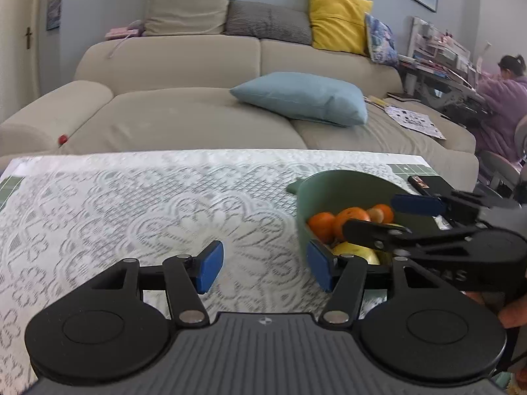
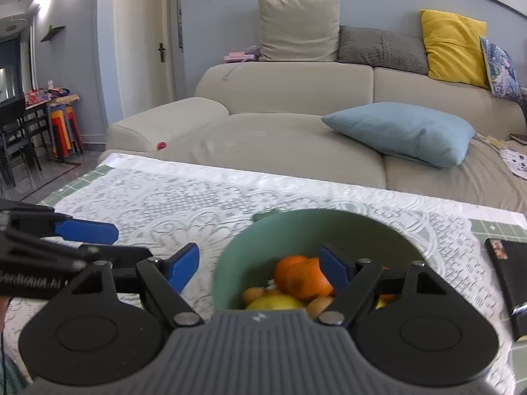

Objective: Organize fruits
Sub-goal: 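Withdraw both grippers from the colander toward the green cucumber, then grasp the cucumber at one end with the left gripper while the right gripper grasps the other end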

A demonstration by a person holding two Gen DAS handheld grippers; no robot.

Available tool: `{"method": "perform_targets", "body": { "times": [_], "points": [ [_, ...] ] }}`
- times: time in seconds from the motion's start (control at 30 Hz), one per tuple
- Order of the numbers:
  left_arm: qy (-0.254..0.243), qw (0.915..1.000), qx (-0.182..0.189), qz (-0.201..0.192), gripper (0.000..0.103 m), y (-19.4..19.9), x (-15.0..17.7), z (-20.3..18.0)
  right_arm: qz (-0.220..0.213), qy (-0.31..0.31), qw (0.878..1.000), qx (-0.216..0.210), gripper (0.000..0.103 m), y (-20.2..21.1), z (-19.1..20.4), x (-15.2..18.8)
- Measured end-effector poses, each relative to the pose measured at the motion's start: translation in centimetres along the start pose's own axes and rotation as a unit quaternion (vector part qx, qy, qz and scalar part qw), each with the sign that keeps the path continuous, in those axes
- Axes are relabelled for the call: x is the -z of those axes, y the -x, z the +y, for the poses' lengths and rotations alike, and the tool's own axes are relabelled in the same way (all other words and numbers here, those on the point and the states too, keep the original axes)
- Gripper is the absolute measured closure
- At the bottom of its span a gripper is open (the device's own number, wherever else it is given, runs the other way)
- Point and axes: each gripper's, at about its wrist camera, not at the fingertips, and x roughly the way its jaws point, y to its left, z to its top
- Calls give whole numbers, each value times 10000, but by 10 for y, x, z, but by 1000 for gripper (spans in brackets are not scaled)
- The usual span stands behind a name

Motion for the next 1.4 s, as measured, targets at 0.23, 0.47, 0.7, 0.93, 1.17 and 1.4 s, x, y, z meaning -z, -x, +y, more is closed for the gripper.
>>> {"method": "perform_targets", "body": {
  "times": [0.23,0.47,0.7,0.93,1.17,1.4],
  "points": [
    [270,9995,-178,-39,34,12,22,32,-175,-151,9993,-306,23,15,25,23],
    [515,9985,-201,-25,34,16,49,55,-110,-113,9998,-149,23,18,48,51],
    [711,9971,-235,-111,34,19,72,72,18,-195,9998,-105,23,15,63,75],
    [768,9970,-97,-53,33,13,84,79,212,-374,9990,-121,23,9,67,91],
    [857,9960,-75,-224,31,19,93,81,463,-975,9927,-541,23,4,59,105],
    [1212,9924,77,-173,31,16,99,92,592,-1182,9884,-743,23,-2,60,109]
  ]
}}
